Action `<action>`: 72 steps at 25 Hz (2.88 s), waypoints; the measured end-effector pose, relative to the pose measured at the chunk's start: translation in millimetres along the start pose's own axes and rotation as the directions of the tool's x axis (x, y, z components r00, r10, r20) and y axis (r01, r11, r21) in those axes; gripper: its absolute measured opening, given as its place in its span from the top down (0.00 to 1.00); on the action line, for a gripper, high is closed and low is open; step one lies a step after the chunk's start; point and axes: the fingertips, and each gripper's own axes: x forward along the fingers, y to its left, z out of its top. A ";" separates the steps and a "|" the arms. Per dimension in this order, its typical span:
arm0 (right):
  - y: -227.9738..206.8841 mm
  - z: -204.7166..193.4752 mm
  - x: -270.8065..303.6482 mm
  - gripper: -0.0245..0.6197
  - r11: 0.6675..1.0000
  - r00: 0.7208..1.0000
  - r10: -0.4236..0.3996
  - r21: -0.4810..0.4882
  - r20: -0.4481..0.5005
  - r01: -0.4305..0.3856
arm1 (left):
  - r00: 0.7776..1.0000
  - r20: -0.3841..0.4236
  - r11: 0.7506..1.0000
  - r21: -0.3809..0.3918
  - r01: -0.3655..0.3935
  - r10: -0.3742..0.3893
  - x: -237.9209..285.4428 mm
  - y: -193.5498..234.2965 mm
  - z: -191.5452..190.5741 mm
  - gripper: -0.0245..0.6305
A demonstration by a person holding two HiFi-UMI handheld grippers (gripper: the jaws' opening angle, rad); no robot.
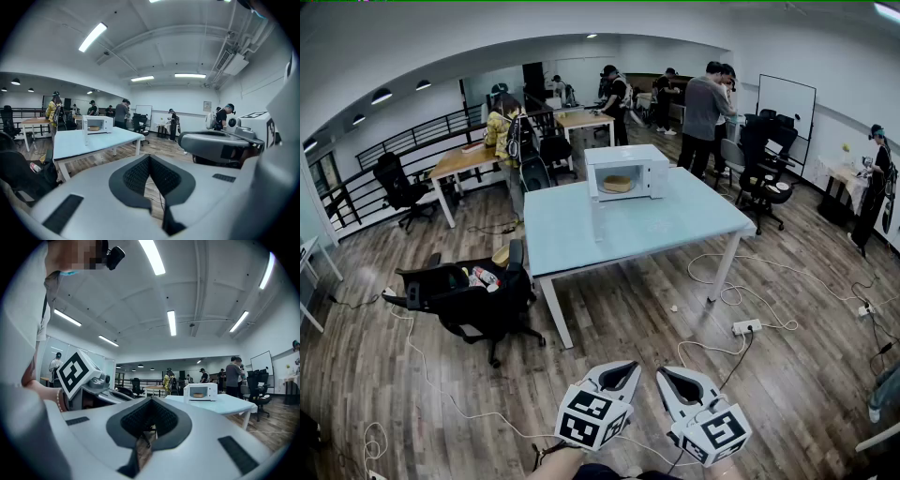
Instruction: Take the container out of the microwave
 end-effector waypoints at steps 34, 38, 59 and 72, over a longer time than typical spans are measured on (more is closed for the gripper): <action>-95.5 -20.7 116.2 0.95 0.991 0.994 -0.098 0.090 -0.042 0.101 | 0.992 -0.037 0.990 0.076 0.121 -0.119 80.7 88.5 21.0 0.95; -133.6 -5.3 165.8 0.95 0.986 0.990 -0.143 0.089 -0.014 0.144 | 0.986 -0.044 0.982 0.099 0.164 -0.160 106.6 137.1 41.1 0.94; -198.7 -10.1 341.3 0.95 0.985 0.985 -0.151 0.072 -0.088 0.157 | 0.970 -0.038 0.970 -0.023 0.240 -0.241 188.9 303.2 67.4 0.94; -332.1 -9.7 381.3 0.95 0.986 0.991 -0.125 0.107 -0.042 0.129 | 0.981 -0.021 0.977 -0.093 0.192 -0.195 309.8 339.8 113.0 0.94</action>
